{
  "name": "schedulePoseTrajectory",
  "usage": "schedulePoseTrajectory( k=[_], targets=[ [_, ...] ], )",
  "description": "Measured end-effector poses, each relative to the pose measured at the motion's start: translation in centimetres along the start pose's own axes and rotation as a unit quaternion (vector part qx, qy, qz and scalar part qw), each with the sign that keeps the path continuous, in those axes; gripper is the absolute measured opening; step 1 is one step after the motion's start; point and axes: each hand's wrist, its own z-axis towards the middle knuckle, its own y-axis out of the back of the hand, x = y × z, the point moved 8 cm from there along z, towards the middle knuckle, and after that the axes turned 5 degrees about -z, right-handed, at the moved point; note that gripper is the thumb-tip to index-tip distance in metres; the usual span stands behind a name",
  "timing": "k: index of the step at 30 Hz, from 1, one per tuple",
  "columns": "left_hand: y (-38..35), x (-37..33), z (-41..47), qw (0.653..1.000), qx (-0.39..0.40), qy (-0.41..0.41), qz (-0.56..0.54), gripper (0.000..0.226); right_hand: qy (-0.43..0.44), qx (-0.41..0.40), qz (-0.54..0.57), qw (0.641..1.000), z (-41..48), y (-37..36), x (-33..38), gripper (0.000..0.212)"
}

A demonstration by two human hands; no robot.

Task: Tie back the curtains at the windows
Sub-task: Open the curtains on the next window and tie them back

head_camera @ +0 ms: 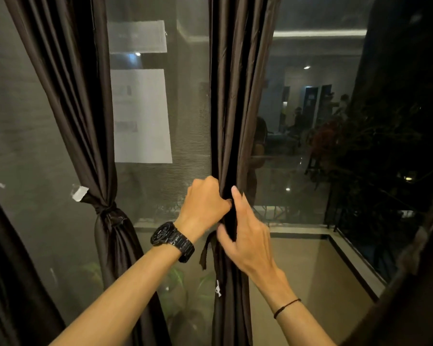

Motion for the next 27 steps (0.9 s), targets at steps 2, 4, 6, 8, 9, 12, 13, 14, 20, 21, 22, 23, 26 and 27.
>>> schedulePoseTrajectory(
  k=[2,4,6,8,9,12,13,14,20,21,22,23,26,27],
  targets=[
    [-1.0,0.8,-0.2,0.999,0.027,0.014,-0.043,0.024,-0.030,0.031,-0.036,0.998,-1.4,-1.5,0.0,0.103],
    [-1.7,1.6,-0.6,0.993,0.074,0.026,-0.086,0.025,-0.067,0.058,-0.054,0.995,-2.5,-2.7,-0.3,0.115],
    [-2.9,2.1,-1.2,0.981,0.155,0.025,-0.118,0.019,-0.085,0.075,-0.064,0.992,-3.4,-3.4,-0.7,0.120],
    [-4.2,2.7,-2.1,0.953,0.242,0.022,-0.182,0.039,-0.096,0.081,-0.065,0.990,-4.1,-3.8,-0.9,0.118],
    [-4.6,2.9,-2.6,0.935,0.270,0.019,-0.227,0.051,-0.105,0.080,-0.061,0.989,-4.4,-3.9,-1.2,0.117],
    [-4.7,3.9,-3.5,0.916,0.237,0.036,-0.322,0.055,-0.130,0.075,-0.030,0.988,-5.2,-4.0,-2.2,0.114],
    [-4.5,4.6,-3.8,0.927,0.198,0.041,-0.316,0.052,-0.133,0.072,-0.019,0.988,-5.3,-3.9,-2.3,0.115],
    [-4.5,5.3,-4.2,0.940,0.163,0.046,-0.295,0.051,-0.131,0.070,-0.010,0.989,-5.5,-3.8,-2.3,0.116],
    [-8.1,7.4,-6.8,0.974,0.178,0.049,-0.132,0.044,-0.109,0.064,0.021,0.992,-6.3,-3.6,-1.5,0.109],
    [-8.2,7.6,-6.9,0.975,0.168,0.051,-0.134,0.032,-0.109,0.064,0.024,0.992,-6.4,-3.5,-1.4,0.107],
    [-8.0,7.7,-6.9,0.978,0.152,0.053,-0.132,0.018,-0.111,0.065,0.026,0.991,-6.5,-3.4,-1.4,0.106],
    [-7.6,8.0,-7.0,0.980,0.135,0.059,-0.136,0.008,-0.113,0.065,0.028,0.991,-6.6,-3.3,-1.5,0.104],
    [-5.4,9.9,-6.7,0.979,0.018,0.126,-0.156,0.020,-0.127,0.071,0.036,0.989,-7.0,-3.2,-1.9,0.091],
    [-4.4,10.5,-6.4,0.978,-0.037,0.133,-0.156,0.023,-0.136,0.082,0.037,0.987,-7.1,-3.3,-2.0,0.083]
  ],
)
